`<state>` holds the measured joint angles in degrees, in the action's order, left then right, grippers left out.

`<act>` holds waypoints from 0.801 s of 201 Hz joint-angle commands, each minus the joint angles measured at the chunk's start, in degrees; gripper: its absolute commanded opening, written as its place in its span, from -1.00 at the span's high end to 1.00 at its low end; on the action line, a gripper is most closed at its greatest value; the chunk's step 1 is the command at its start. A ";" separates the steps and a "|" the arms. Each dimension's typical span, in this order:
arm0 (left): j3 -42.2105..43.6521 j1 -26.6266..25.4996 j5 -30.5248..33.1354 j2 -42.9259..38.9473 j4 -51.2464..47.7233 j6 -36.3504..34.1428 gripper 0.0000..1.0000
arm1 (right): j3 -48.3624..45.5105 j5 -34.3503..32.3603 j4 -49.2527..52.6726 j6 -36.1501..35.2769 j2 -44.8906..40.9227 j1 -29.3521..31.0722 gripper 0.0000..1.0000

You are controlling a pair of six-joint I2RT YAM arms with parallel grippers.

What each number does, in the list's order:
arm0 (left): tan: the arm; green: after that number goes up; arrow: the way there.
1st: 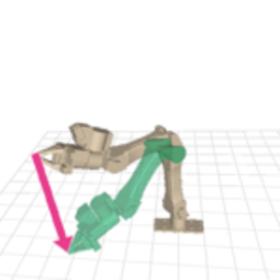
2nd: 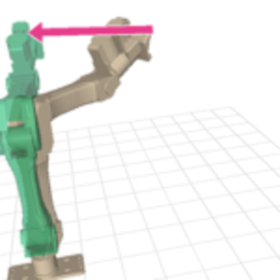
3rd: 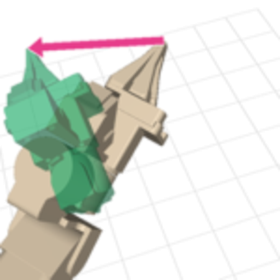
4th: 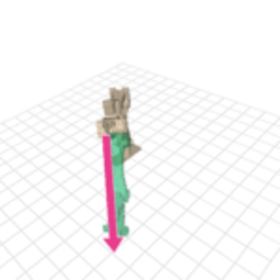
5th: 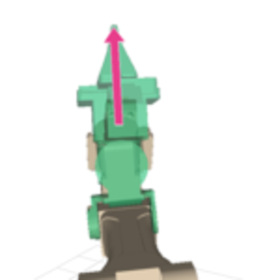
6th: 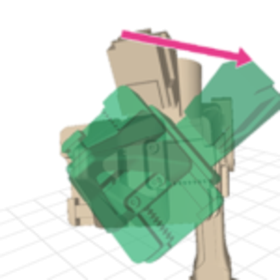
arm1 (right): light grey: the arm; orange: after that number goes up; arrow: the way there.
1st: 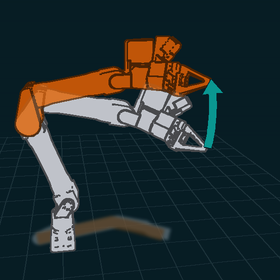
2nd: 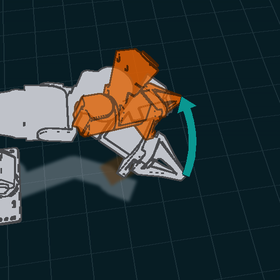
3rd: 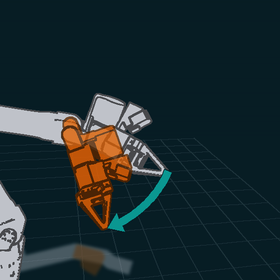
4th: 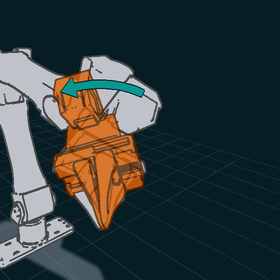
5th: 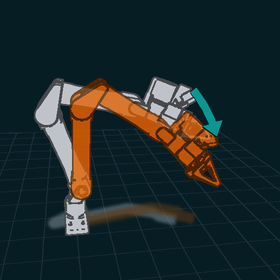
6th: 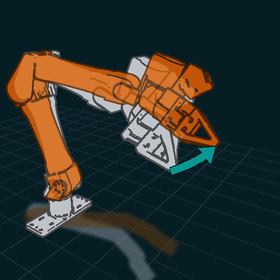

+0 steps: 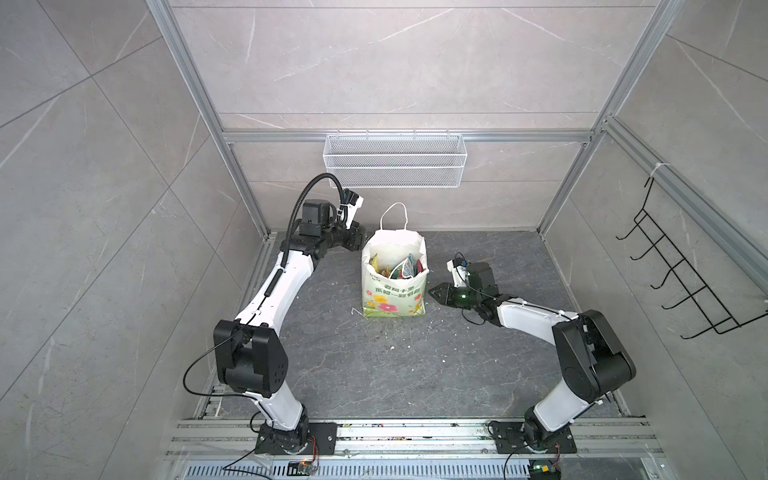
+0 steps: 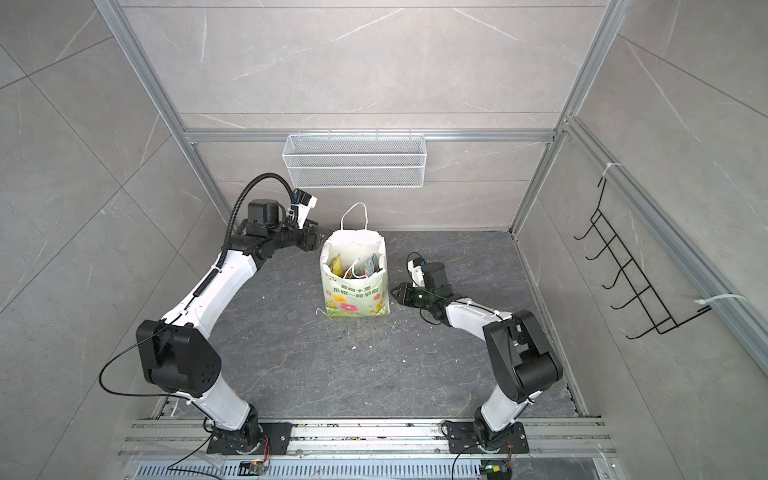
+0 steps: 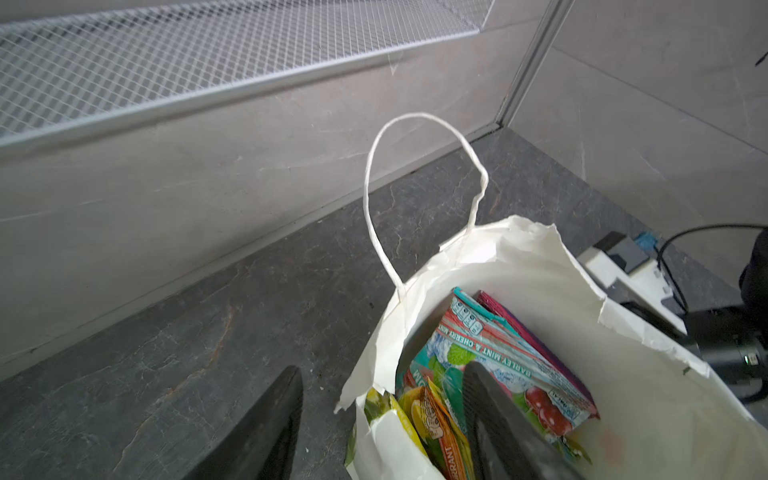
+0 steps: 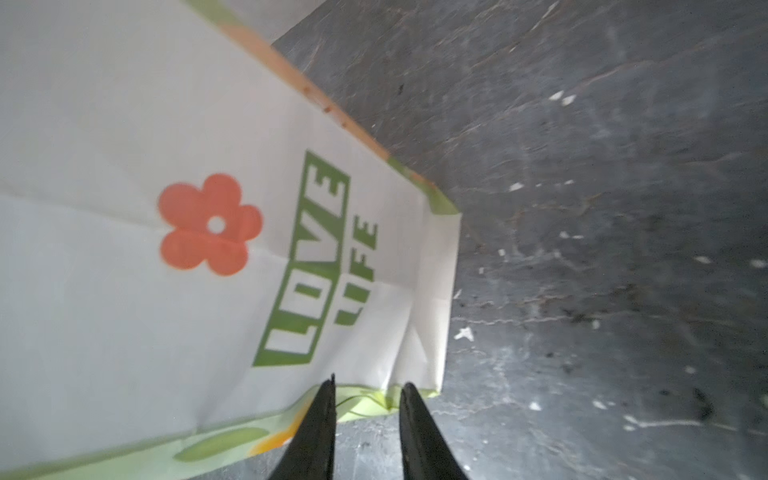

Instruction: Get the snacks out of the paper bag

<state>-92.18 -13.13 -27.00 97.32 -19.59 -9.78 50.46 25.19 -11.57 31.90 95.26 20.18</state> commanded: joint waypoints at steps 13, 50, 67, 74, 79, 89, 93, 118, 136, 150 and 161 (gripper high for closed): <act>-9.67 -0.13 -3.81 4.73 -7.90 -8.65 -0.27 | 2.34 -1.62 3.87 -2.14 -0.51 -0.23 0.38; -21.79 -0.83 -7.70 13.14 -20.14 -17.84 -0.26 | 2.81 0.56 2.48 -3.54 -2.28 -0.23 0.34; -27.44 -1.38 -7.30 17.24 -25.45 -20.71 -0.27 | 2.43 1.73 1.65 -4.73 -4.18 -0.23 0.32; -29.16 -1.58 -7.17 18.76 -26.67 -21.48 -0.27 | 2.04 2.21 1.13 -5.42 -5.16 -0.24 0.30; -30.28 -1.72 -7.18 19.60 -27.24 -21.90 -0.27 | 1.93 2.23 1.19 -5.89 -5.82 -0.23 0.28; -31.96 -2.03 -6.10 21.24 -27.34 -22.25 -0.27 | 1.80 2.00 1.52 -6.84 -7.04 -0.24 0.24; -32.56 -2.31 -5.42 22.03 -27.46 -22.42 -0.27 | 1.63 1.73 1.63 -7.24 -7.62 -0.21 0.22; -38.15 -3.44 -3.27 25.99 -30.42 -24.18 -0.22 | -0.59 -0.40 1.29 -8.43 -12.08 -0.30 0.14; -39.80 -3.81 -2.80 27.60 -30.70 -24.66 -0.03 | -3.91 -2.14 -0.26 -8.03 -16.02 -0.26 0.13; -40.01 -4.01 -2.47 28.01 -30.68 -25.15 0.19 | -7.13 -3.43 -1.00 -6.96 -18.65 -0.23 0.13; -40.00 -4.14 -2.50 27.94 -30.63 -25.46 0.38 | -9.67 -4.74 -0.66 -5.81 -20.24 -0.24 0.13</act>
<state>-129.73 -16.97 -29.82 125.60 -48.38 -33.04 45.87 23.90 -11.81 25.45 78.35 19.70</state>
